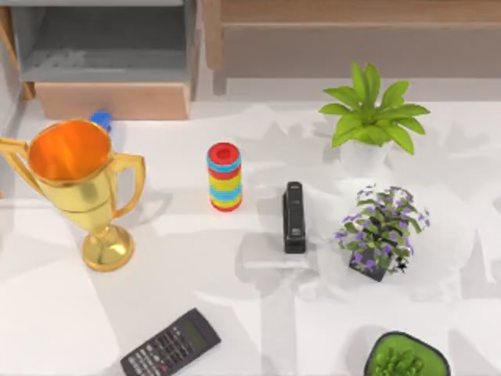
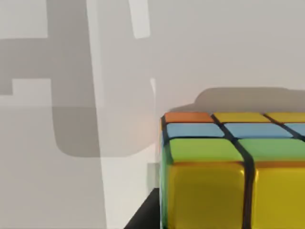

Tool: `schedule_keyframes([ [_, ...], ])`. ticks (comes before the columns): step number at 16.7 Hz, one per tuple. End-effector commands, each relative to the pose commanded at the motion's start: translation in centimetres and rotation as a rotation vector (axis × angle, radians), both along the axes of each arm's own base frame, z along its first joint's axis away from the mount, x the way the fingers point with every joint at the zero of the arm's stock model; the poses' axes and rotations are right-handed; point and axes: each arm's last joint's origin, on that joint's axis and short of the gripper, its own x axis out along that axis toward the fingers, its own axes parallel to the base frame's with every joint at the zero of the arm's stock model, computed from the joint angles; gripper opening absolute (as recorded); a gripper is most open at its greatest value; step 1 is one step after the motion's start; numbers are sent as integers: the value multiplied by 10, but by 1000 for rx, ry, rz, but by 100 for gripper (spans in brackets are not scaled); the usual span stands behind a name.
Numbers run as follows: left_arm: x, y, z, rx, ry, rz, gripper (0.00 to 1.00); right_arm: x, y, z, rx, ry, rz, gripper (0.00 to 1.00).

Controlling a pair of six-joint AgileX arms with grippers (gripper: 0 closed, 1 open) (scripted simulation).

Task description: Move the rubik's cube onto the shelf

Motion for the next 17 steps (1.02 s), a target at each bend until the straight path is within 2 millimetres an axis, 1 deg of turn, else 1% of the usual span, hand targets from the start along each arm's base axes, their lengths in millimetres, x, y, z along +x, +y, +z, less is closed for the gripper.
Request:
schedule_keyframes([
  [7, -3, 2, 3, -4, 6, 3, 0, 0, 0, 0, 0, 0, 0, 100],
  [12, -19, 4, 28, -46, 76, 8, 0, 0, 0, 0, 0, 0, 0, 100],
  [14, -23, 3, 32, -57, 108, 2, 0, 0, 0, 0, 0, 0, 0, 100],
  [17, -20, 3, 35, -42, 99, -7, 0, 0, 0, 0, 0, 0, 0, 100],
])
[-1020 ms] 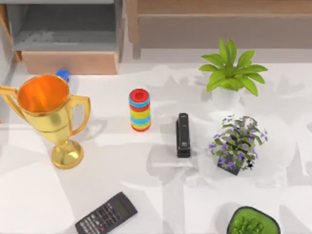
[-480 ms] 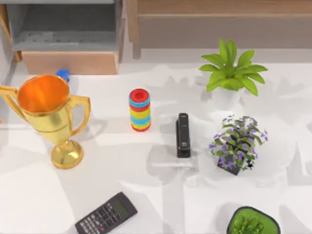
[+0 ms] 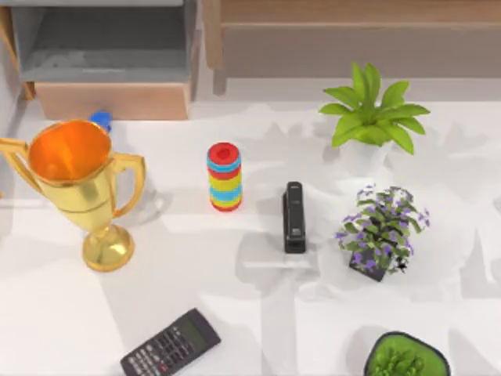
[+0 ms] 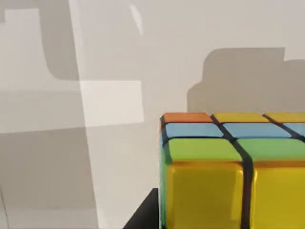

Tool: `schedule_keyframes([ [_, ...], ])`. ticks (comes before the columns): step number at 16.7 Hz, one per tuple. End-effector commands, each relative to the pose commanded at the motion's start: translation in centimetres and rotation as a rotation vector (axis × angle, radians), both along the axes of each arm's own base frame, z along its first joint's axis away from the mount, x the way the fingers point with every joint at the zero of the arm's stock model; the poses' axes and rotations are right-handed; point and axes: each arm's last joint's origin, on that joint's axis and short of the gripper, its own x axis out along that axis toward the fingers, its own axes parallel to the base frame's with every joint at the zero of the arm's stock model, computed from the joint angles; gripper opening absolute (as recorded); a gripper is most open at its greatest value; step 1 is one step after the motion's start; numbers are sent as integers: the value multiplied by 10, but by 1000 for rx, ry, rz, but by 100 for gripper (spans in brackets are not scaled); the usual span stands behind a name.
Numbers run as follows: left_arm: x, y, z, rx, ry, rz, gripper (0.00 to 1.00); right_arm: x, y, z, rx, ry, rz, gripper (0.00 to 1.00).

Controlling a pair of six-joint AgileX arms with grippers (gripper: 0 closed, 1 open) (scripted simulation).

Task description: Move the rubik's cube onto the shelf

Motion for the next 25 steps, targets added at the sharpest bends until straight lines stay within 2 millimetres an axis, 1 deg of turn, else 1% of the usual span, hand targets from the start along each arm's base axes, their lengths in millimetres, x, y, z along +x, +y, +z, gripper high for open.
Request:
schedule_keyframes([
  [6, 19, -1, -4, 42, -98, 8, 0, 0, 0, 0, 0, 0, 0, 100],
  [12, 18, 1, -4, 43, -98, 11, 0, 0, 0, 0, 0, 0, 0, 100],
  [14, 13, -3, 10, 52, -103, 6, 0, 0, 0, 0, 0, 0, 0, 100],
  [16, 5, -17, 38, 69, -131, -22, 0, 0, 0, 0, 0, 0, 0, 100],
  [18, -2, -47, 68, 89, -173, -81, 0, 0, 0, 0, 0, 0, 0, 100],
  [20, -8, -90, 90, 99, -213, -177, 0, 0, 0, 0, 0, 0, 0, 100],
  [22, -11, -145, 98, 97, -240, -305, 0, 0, 0, 0, 0, 0, 0, 100],
  [25, -20, -239, 96, 85, -300, -533, 0, 0, 0, 0, 0, 0, 0, 100],
])
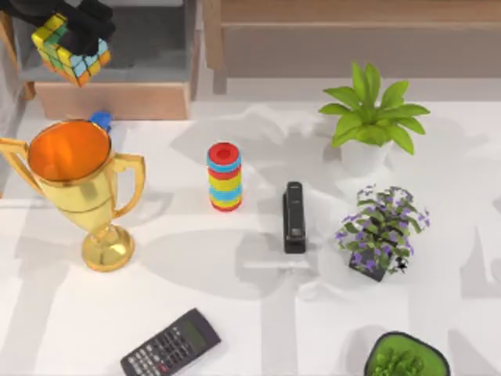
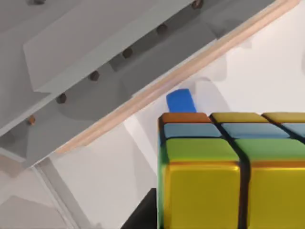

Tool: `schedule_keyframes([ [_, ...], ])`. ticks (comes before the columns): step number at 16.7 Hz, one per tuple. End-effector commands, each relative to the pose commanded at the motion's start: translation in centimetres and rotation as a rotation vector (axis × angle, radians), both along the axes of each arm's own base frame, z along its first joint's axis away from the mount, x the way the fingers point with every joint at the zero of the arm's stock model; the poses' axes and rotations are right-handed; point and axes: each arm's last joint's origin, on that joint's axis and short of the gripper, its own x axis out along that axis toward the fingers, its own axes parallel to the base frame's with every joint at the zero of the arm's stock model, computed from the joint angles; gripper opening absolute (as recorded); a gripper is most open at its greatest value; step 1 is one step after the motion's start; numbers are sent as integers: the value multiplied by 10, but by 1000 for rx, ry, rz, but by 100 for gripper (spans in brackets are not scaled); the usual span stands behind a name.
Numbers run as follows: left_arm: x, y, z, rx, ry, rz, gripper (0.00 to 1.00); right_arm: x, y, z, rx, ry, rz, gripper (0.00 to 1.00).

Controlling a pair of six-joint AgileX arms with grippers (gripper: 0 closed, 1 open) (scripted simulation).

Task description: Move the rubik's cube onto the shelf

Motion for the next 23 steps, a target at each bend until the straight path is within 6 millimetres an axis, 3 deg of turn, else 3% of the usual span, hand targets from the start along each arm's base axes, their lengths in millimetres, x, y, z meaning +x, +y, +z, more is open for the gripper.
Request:
schedule_keyframes([
  [5, -36, -150, -10, -22, -183, -374, 0, 0, 0, 0, 0, 0, 0, 100],
  [9, -72, -232, -12, -75, -375, -556, 0, 0, 0, 0, 0, 0, 0, 100],
  [15, -104, -299, -37, -146, -566, -618, 0, 0, 0, 0, 0, 0, 0, 100],
  [19, -115, -320, -54, -188, -674, -566, 0, 0, 0, 0, 0, 0, 0, 100],
  [23, -116, -328, -77, -210, -780, -458, 0, 0, 0, 0, 0, 0, 0, 100],
])
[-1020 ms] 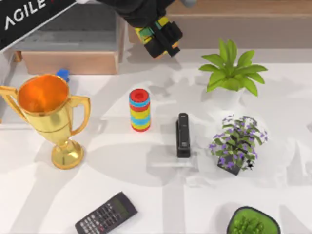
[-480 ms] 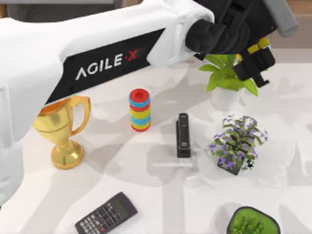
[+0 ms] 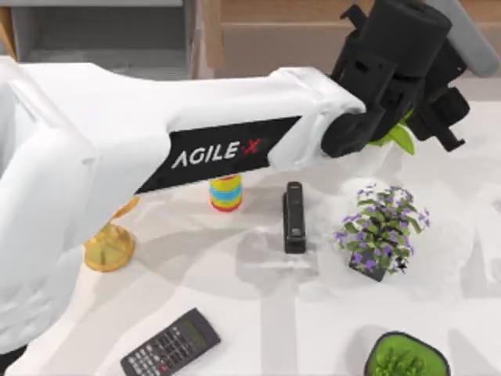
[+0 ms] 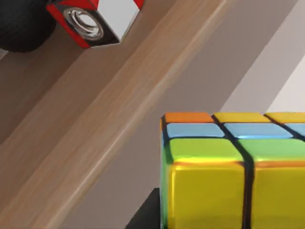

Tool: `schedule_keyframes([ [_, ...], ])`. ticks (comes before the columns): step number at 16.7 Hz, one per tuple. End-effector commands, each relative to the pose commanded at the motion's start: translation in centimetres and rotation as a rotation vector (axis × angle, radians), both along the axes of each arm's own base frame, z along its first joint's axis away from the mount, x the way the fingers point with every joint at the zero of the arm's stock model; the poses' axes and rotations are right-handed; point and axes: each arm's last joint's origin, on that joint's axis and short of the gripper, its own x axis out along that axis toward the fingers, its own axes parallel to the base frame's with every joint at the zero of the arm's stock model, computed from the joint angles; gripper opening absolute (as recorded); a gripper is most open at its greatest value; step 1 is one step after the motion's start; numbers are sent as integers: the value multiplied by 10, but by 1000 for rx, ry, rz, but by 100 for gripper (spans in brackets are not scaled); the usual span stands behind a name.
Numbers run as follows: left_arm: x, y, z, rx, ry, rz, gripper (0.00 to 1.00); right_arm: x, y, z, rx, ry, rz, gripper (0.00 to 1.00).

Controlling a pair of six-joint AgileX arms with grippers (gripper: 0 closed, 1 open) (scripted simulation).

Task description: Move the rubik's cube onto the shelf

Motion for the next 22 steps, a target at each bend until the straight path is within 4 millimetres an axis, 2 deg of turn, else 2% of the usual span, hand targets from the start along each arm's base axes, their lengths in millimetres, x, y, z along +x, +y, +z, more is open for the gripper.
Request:
schedule_keyframes([
  [7, 13, 6, -31, -229, -187, 251, 0, 0, 0, 0, 0, 0, 0, 100],
  [16, 27, 32, -61, -645, -371, 552, 0, 0, 0, 0, 0, 0, 0, 100],
  [22, 30, 40, -72, -727, -394, 612, 0, 0, 0, 0, 0, 0, 0, 100],
])
